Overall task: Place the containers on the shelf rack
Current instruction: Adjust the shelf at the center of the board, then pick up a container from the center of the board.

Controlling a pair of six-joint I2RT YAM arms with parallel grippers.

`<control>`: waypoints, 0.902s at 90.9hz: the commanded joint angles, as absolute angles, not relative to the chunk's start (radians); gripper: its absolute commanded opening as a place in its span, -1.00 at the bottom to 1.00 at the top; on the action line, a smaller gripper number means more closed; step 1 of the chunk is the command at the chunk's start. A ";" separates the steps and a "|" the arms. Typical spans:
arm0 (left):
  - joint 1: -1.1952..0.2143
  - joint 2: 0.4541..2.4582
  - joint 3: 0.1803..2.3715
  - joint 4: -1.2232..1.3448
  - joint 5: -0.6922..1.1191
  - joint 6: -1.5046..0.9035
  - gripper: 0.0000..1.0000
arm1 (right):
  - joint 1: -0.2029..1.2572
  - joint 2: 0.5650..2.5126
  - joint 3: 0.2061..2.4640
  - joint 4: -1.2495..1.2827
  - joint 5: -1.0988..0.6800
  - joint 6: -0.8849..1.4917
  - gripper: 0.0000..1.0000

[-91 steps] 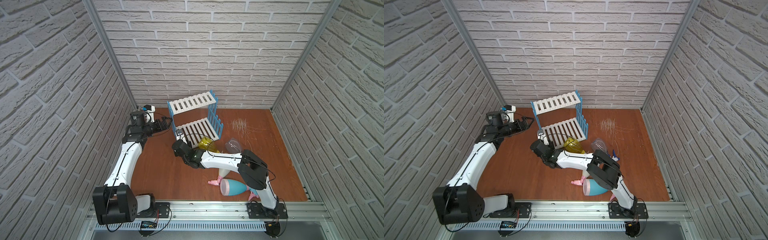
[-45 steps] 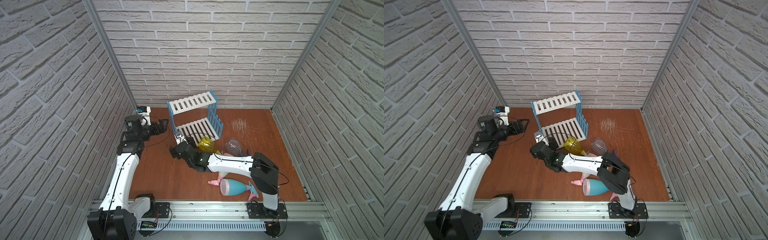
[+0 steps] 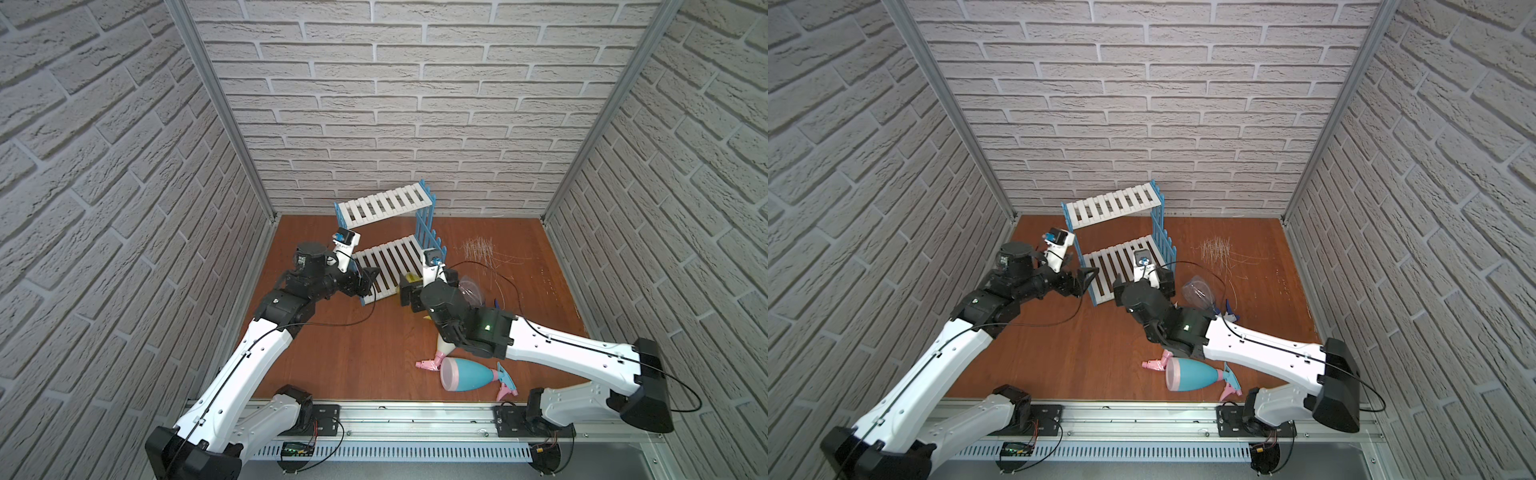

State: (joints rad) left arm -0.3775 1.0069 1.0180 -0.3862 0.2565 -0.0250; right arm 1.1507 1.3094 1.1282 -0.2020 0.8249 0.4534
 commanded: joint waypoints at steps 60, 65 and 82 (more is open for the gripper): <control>-0.694 1.298 0.911 -0.036 0.316 0.046 0.97 | 0.734 1.081 0.728 -0.518 0.085 1.194 0.98; -0.697 1.292 0.904 -0.034 0.309 0.045 0.97 | 0.731 1.133 0.741 -0.495 0.057 1.182 0.98; -0.704 1.272 0.895 -0.050 0.270 0.048 0.97 | 0.717 1.251 0.766 -0.500 0.041 1.157 0.98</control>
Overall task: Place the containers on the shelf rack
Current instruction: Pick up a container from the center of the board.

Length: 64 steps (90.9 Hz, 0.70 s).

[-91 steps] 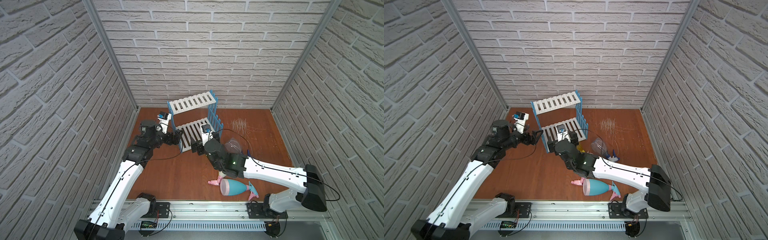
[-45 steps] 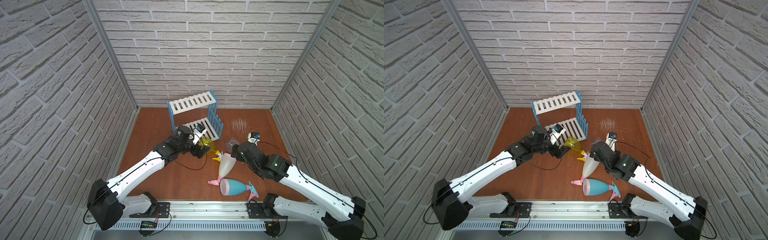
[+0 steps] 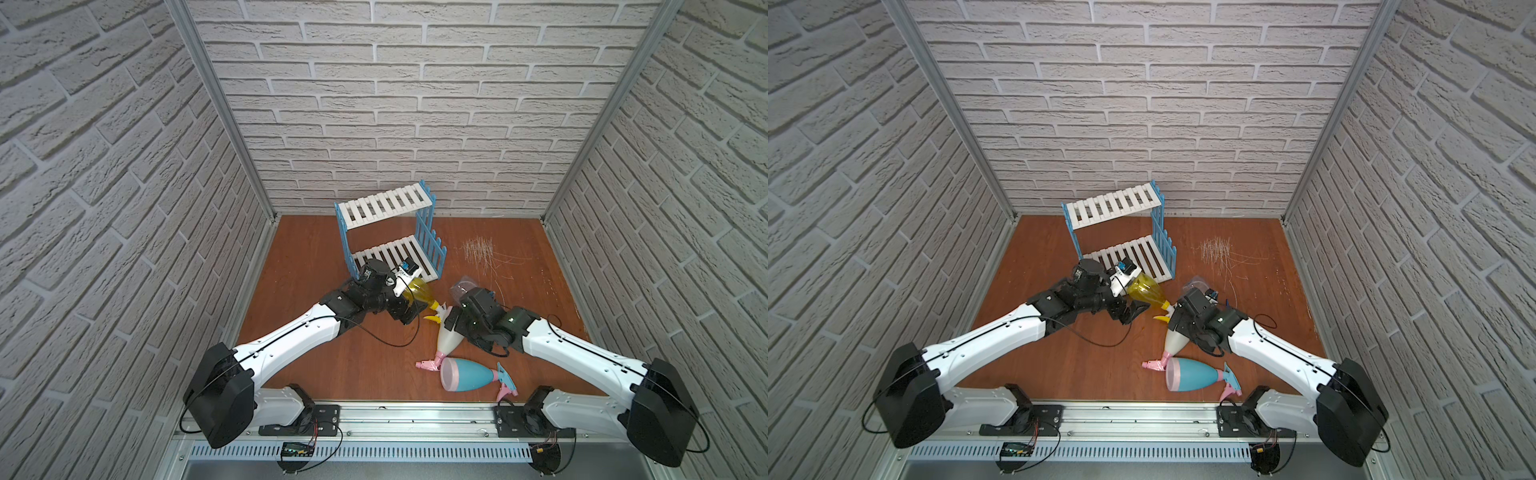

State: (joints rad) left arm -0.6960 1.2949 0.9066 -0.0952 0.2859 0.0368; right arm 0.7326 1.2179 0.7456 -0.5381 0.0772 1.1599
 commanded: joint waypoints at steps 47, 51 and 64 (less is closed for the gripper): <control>-0.705 1.256 0.821 0.094 0.251 -0.196 0.97 | 0.651 1.378 0.711 -0.364 -0.047 1.129 0.83; -0.705 1.257 0.811 0.117 0.251 -0.221 0.96 | 0.649 1.380 0.711 -0.364 -0.050 1.127 0.77; -0.705 1.248 0.797 0.128 0.247 -0.276 0.97 | 0.645 1.355 0.696 -0.367 -0.047 1.126 0.60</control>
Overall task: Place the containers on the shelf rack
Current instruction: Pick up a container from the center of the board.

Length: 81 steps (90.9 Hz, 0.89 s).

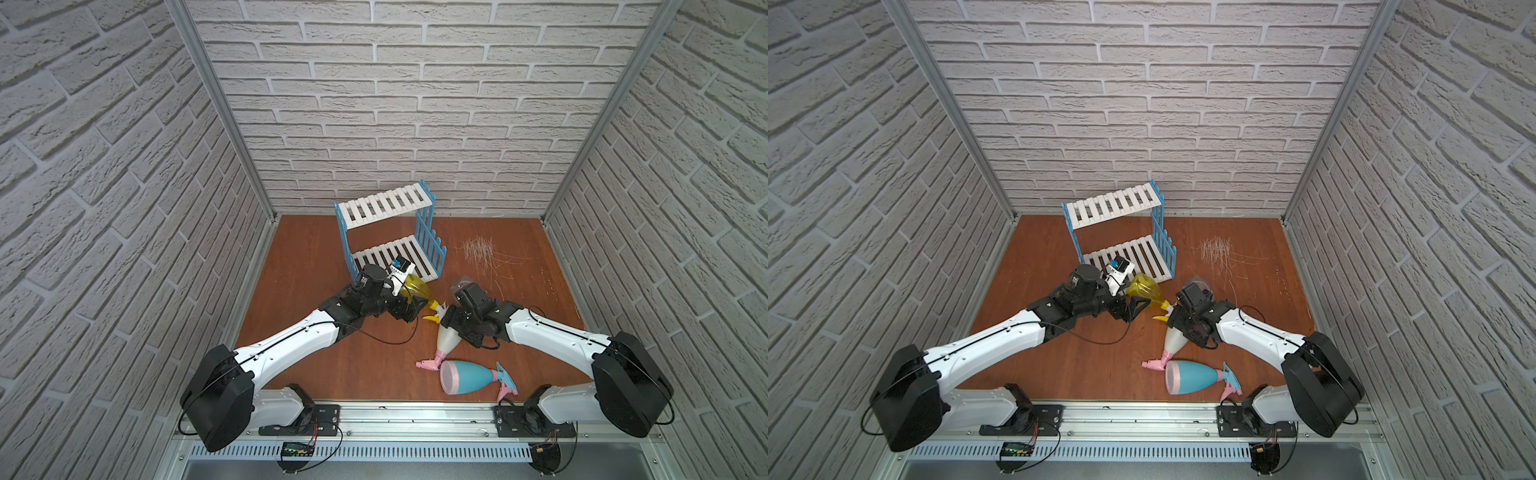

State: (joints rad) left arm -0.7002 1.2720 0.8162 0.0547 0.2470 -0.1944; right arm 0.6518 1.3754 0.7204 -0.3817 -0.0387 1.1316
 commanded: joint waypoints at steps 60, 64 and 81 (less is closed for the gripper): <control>-0.577 1.183 0.790 -0.144 0.632 -0.661 0.97 | 0.577 1.239 0.904 -0.302 -0.253 1.213 0.51; -0.565 1.191 0.782 -0.129 0.670 -0.693 0.96 | 0.575 1.248 0.914 -0.288 -0.266 1.217 0.51; -0.549 1.194 0.755 -0.081 0.776 -0.772 0.89 | 0.567 1.259 0.914 -0.255 -0.290 1.229 0.51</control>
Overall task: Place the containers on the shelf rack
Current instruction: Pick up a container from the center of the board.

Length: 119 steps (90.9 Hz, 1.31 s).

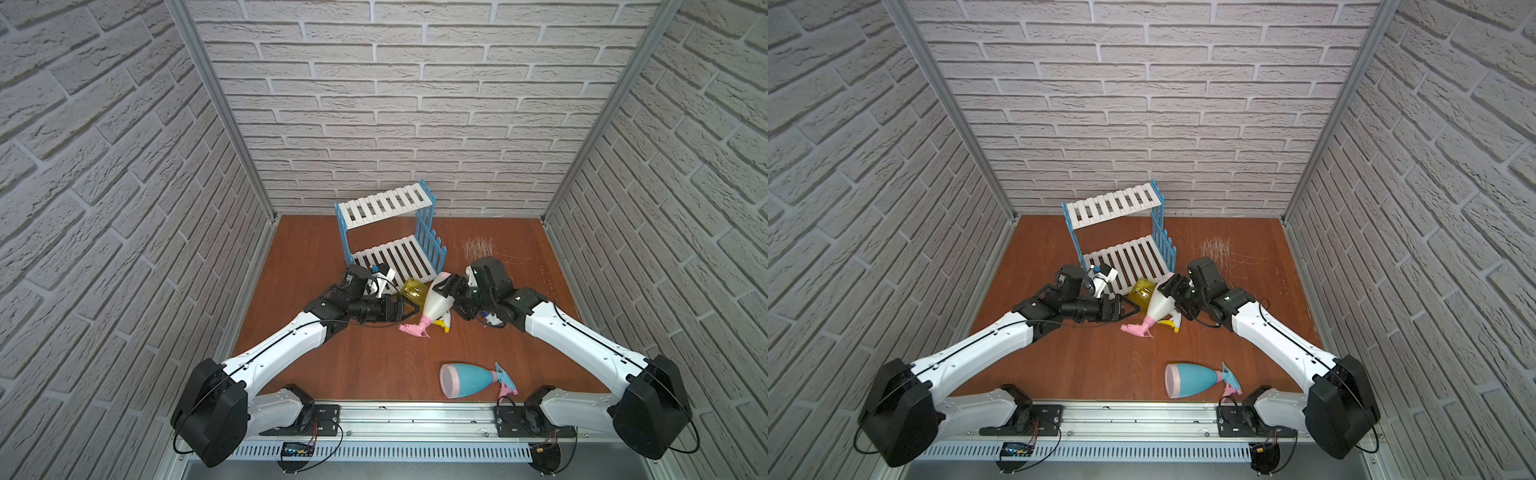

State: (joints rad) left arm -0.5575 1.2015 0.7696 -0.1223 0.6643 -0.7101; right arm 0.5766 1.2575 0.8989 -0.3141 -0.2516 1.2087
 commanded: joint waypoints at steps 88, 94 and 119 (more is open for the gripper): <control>-0.549 1.226 0.779 -0.220 0.867 -0.711 -0.50 | 0.529 1.255 0.898 -0.244 -0.322 1.229 0.49; -0.549 1.229 0.784 -0.218 0.868 -0.709 -0.56 | 0.529 1.256 0.896 -0.244 -0.322 1.230 0.49; -0.551 1.239 0.790 -0.209 0.869 -0.703 -0.94 | 0.529 1.271 0.895 -0.244 -0.333 1.229 0.49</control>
State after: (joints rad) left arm -0.5510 1.2297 0.7650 -0.2253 0.8627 -0.7124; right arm 0.5320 1.2655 0.8982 -0.2897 -0.3080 1.2266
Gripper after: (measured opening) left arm 0.216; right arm 0.749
